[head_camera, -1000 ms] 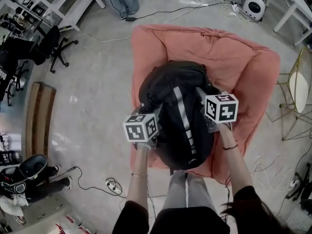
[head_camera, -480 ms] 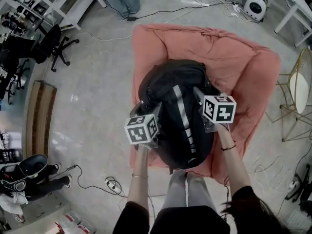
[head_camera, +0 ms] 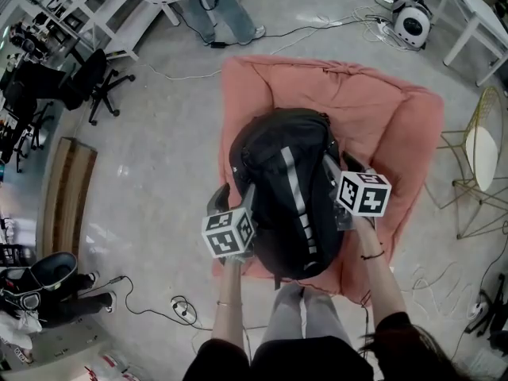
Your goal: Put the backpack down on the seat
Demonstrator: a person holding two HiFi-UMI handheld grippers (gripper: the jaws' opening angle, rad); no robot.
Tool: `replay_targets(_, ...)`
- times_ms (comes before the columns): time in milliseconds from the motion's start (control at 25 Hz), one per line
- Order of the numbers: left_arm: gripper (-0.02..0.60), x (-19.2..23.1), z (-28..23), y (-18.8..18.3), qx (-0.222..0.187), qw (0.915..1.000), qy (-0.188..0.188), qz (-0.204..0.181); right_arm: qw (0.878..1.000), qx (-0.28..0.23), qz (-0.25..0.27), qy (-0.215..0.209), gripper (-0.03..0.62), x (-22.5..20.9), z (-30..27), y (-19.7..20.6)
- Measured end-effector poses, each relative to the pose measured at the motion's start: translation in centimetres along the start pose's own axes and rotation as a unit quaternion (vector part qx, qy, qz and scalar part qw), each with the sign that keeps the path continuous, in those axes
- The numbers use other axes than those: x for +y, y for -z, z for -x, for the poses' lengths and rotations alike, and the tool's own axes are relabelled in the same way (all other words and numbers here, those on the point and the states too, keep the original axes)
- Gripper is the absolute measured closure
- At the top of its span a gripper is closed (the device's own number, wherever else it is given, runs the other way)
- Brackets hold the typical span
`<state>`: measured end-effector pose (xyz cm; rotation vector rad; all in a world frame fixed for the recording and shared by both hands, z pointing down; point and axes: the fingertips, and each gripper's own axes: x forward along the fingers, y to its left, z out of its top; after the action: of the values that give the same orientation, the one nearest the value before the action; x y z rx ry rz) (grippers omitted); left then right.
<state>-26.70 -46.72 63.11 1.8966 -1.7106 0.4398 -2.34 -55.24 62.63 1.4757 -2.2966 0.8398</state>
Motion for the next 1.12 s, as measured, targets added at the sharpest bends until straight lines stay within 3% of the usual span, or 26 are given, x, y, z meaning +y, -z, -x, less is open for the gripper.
replay_targets(240,0.487,-0.3,4.1,-1.2,-0.037,0.9987,-0.027,-0.023,1.000,-0.006,0.027,0.003,0.504,1.0,3.3,-0.1)
replay_targets(400,0.550,-1.8,6.3,-1.8,-0.042,0.9978,-0.013,-0.050,0.999,-0.011,0.045,-0.005,0.563,2.6,5.6,-0.1)
replay_targets(880,0.568,-6.1,15.1,-3.7,-0.076,0.9911,0.058,-0.092,0.990,-0.054,0.111,-0.068,0.580,8.5,15.0,-2.8)
replay_targets(1120,0.568,-7.7,19.1,-5.9,-0.101,0.9852,0.074,-0.118,0.985,-0.087,0.121,-0.083,0.580,9.9,19.9,-4.8)
